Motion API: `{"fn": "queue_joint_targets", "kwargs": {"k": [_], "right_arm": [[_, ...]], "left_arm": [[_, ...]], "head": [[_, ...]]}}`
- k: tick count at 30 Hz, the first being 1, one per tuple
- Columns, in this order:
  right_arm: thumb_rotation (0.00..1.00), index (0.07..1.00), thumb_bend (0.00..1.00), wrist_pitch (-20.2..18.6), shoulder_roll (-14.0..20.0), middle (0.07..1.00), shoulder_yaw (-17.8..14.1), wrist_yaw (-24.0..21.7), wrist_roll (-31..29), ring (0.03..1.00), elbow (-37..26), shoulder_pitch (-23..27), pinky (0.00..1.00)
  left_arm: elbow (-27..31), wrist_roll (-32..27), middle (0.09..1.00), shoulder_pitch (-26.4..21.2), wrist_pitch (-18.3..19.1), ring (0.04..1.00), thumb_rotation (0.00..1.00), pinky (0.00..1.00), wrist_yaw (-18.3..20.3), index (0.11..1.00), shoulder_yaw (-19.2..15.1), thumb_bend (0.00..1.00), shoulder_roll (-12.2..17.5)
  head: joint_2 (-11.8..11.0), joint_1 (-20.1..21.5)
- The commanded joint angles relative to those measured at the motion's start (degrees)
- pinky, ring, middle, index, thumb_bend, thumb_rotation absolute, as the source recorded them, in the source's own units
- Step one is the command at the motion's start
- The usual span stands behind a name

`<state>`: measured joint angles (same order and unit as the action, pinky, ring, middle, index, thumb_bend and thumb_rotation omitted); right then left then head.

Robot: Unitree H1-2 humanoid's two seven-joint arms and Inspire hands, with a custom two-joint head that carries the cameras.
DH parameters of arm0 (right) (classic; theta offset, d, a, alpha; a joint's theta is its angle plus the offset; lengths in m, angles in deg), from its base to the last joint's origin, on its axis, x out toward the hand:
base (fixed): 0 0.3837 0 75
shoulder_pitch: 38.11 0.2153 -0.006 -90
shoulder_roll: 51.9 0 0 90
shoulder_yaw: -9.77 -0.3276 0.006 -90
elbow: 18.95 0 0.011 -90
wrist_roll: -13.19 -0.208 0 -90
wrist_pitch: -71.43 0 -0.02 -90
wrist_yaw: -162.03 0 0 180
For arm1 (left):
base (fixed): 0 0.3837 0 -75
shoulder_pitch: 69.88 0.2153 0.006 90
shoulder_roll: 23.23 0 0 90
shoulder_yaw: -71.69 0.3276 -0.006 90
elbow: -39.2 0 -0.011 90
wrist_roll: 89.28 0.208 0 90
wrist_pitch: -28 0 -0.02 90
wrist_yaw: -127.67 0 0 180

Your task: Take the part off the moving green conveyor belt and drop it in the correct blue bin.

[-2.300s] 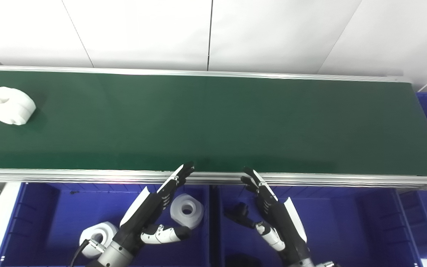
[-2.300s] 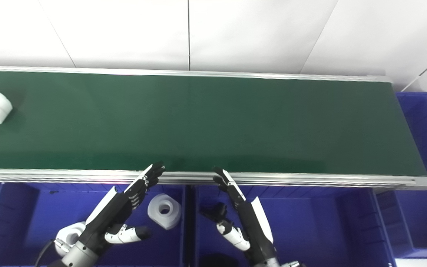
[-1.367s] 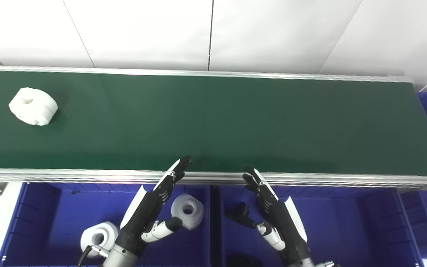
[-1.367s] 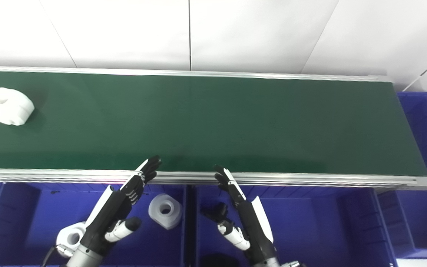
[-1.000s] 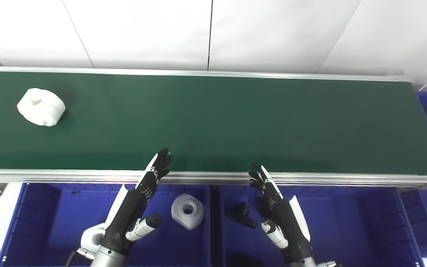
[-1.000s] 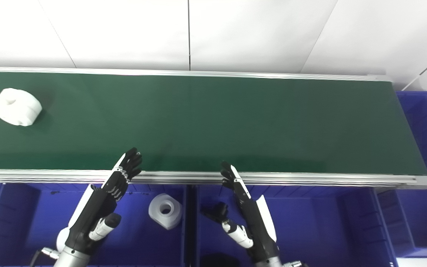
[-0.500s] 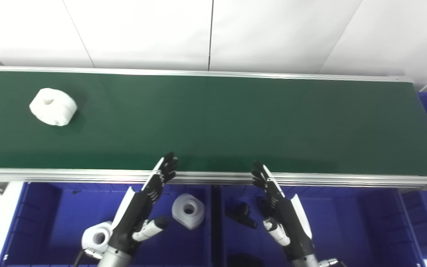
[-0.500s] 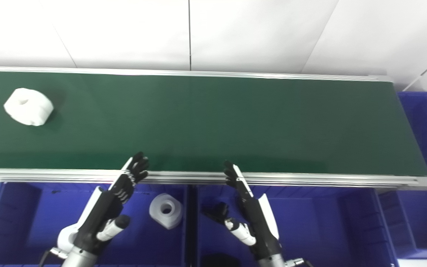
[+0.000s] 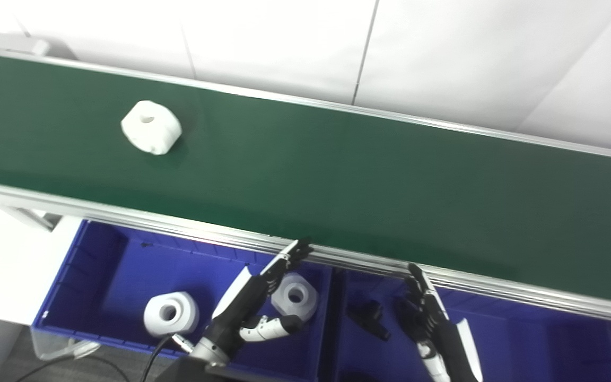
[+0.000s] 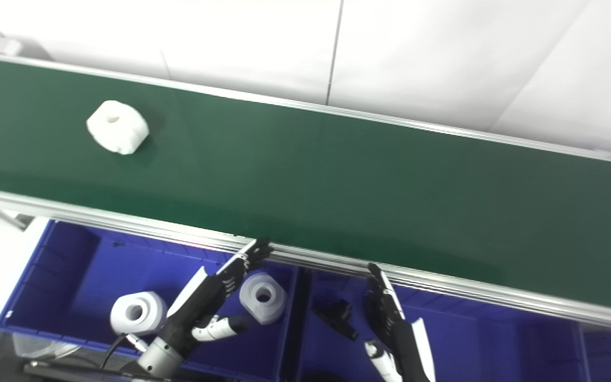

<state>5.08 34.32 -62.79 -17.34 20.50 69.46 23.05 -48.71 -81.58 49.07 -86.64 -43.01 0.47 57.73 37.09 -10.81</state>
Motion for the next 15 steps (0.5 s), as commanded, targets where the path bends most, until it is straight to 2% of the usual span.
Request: {"fn": "queue_joint_targets", "kwargs": {"k": [1, 7, 15], "right_arm": [[1.0, 0.965, 0.97, 3.27, 0.5, 0.972, 0.83, 1.02, -0.46, 0.936, -0.46, 0.24, 0.89], [1.0, 0.967, 0.98, 3.27, 0.87, 0.974, 2.47, 2.97, -0.08, 0.929, -0.63, 0.75, 0.89], [0.99, 0.958, 0.99, 3.27, 0.51, 0.972, 3.84, 4.13, -0.34, 0.932, 0.36, 1.43, 0.9]], "left_arm": [[0.06, -0.49, 0.95, -0.51, -1.79, 0.948, 0.75, 0.91, 0.4, 0.958, 0.3, 0.87, 0.53], [-2.1, -1.26, 0.934, -1.33, -2.23, 0.924, 0.73, 0.86, -0.04, 0.937, 0.61, 0.87, 1.13], [-2.45, -1.38, 0.92, -1.95, -2.24, 0.908, 0.74, 0.83, -0.15, 0.929, 0.51, 0.86, 2.22]], "head": [[-1.03, -0.16], [-3.39, 0.48], [-4.32, 1.04]]}}
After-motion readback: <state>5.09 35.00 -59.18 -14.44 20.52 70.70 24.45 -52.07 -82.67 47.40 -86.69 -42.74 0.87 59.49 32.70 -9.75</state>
